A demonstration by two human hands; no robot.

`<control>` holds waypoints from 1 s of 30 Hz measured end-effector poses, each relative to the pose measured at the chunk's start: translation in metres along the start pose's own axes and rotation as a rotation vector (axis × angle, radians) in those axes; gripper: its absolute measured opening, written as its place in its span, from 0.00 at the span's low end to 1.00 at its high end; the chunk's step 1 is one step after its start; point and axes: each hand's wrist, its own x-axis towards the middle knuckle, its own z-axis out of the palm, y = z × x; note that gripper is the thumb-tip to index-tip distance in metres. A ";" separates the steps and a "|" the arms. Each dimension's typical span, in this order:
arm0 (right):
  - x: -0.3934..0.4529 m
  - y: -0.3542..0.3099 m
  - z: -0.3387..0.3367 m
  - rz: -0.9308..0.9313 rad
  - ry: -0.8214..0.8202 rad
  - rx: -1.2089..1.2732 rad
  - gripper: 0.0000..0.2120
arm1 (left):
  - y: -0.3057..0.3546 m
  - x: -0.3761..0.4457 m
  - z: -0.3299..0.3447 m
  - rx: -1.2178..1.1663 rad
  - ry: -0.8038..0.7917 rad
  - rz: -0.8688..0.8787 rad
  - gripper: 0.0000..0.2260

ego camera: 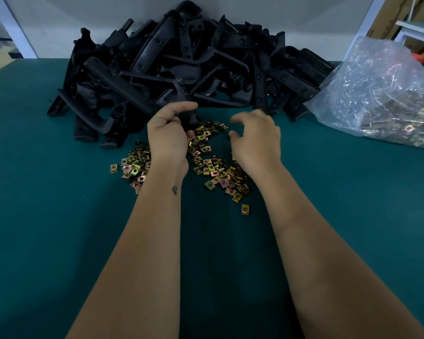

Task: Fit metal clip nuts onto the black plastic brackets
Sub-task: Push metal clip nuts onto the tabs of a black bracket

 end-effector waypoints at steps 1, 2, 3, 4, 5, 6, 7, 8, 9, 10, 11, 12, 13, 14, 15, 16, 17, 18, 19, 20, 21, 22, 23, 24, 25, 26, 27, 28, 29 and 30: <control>-0.002 -0.003 0.001 -0.053 -0.057 0.006 0.12 | 0.000 0.000 0.000 0.010 0.004 0.001 0.30; -0.004 -0.007 0.003 -0.108 -0.122 -0.011 0.11 | -0.001 0.000 0.000 0.014 0.003 -0.002 0.31; -0.007 -0.011 0.005 -0.152 -0.187 -0.055 0.11 | -0.001 -0.001 0.000 0.016 0.000 -0.001 0.31; -0.008 -0.014 0.008 -0.178 -0.237 -0.103 0.12 | -0.001 -0.001 -0.001 0.018 -0.004 0.006 0.31; -0.008 -0.016 0.009 -0.178 -0.267 -0.131 0.12 | -0.001 -0.001 -0.001 0.022 -0.006 0.015 0.31; -0.007 -0.017 0.010 -0.160 -0.279 -0.131 0.12 | -0.002 -0.001 -0.001 0.026 -0.005 0.024 0.31; -0.006 -0.017 0.010 -0.134 -0.280 -0.107 0.11 | -0.002 -0.001 0.000 0.027 -0.002 0.031 0.31; -0.005 -0.017 0.010 -0.110 -0.278 -0.074 0.10 | -0.002 -0.001 0.000 0.028 0.000 0.035 0.30; -0.005 -0.017 0.009 -0.092 -0.278 -0.041 0.08 | -0.002 -0.001 0.000 0.031 0.002 0.038 0.30; -0.005 -0.017 0.009 -0.080 -0.278 -0.009 0.06 | -0.002 -0.001 0.000 0.034 0.005 0.040 0.30; -0.005 -0.017 0.008 -0.069 -0.268 0.027 0.04 | -0.002 -0.001 0.000 0.037 0.008 0.041 0.30; -0.006 -0.016 0.008 -0.053 -0.247 0.076 0.03 | -0.002 -0.001 0.000 0.034 0.011 0.040 0.30; -0.007 -0.014 0.008 -0.027 -0.220 0.140 0.02 | -0.002 -0.001 0.000 0.027 0.012 0.037 0.30; -0.007 -0.012 0.007 0.010 -0.189 0.212 0.04 | -0.001 -0.001 0.000 0.017 0.013 0.032 0.30; -0.005 -0.010 0.006 0.049 -0.161 0.290 0.05 | -0.001 0.000 -0.001 0.010 0.014 0.028 0.30; -0.004 -0.008 0.004 0.084 -0.138 0.370 0.06 | 0.000 -0.001 -0.001 0.008 0.013 0.026 0.30; -0.002 -0.006 0.002 0.114 -0.121 0.454 0.07 | 0.000 -0.001 -0.001 0.011 0.010 0.025 0.30; -0.001 -0.005 -0.001 0.138 -0.108 0.542 0.07 | 0.001 -0.001 -0.001 0.017 0.006 0.026 0.29; 0.000 -0.005 -0.003 0.157 -0.094 0.628 0.07 | 0.001 -0.002 -0.001 0.027 0.001 0.026 0.29; 0.000 -0.005 -0.005 0.168 -0.081 0.707 0.08 | 0.002 -0.002 0.000 0.038 -0.004 0.025 0.28; 0.000 -0.005 -0.007 0.172 -0.073 0.783 0.10 | 0.002 -0.003 0.000 0.047 -0.010 0.024 0.28; 0.000 -0.006 -0.008 0.174 -0.072 0.858 0.10 | 0.003 -0.005 0.001 0.054 -0.021 0.023 0.27; 0.000 -0.006 -0.009 0.174 -0.074 0.929 0.10 | 0.004 -0.006 0.001 0.060 -0.036 0.024 0.26; 0.000 -0.006 -0.009 0.176 -0.077 0.992 0.10 | 0.005 -0.008 0.001 0.061 -0.055 0.025 0.25; 0.000 -0.007 -0.010 0.178 -0.082 1.050 0.10 | 0.006 -0.009 0.001 0.058 -0.074 0.027 0.24; 0.000 -0.007 -0.011 0.180 -0.089 1.104 0.11 | 0.006 -0.011 0.001 0.053 -0.092 0.028 0.23; 0.001 -0.008 -0.011 0.183 -0.097 1.157 0.11 | 0.007 -0.012 0.002 0.048 -0.107 0.028 0.21; 0.001 -0.008 -0.011 0.186 -0.104 1.205 0.11 | 0.008 -0.013 0.002 0.038 -0.120 0.024 0.21; 0.001 -0.009 -0.011 0.191 -0.108 1.247 0.11 | 0.008 -0.014 0.003 0.019 -0.130 0.014 0.20; 0.001 -0.009 -0.012 0.201 -0.109 1.280 0.10 | 0.008 -0.014 0.004 -0.011 -0.139 -0.001 0.20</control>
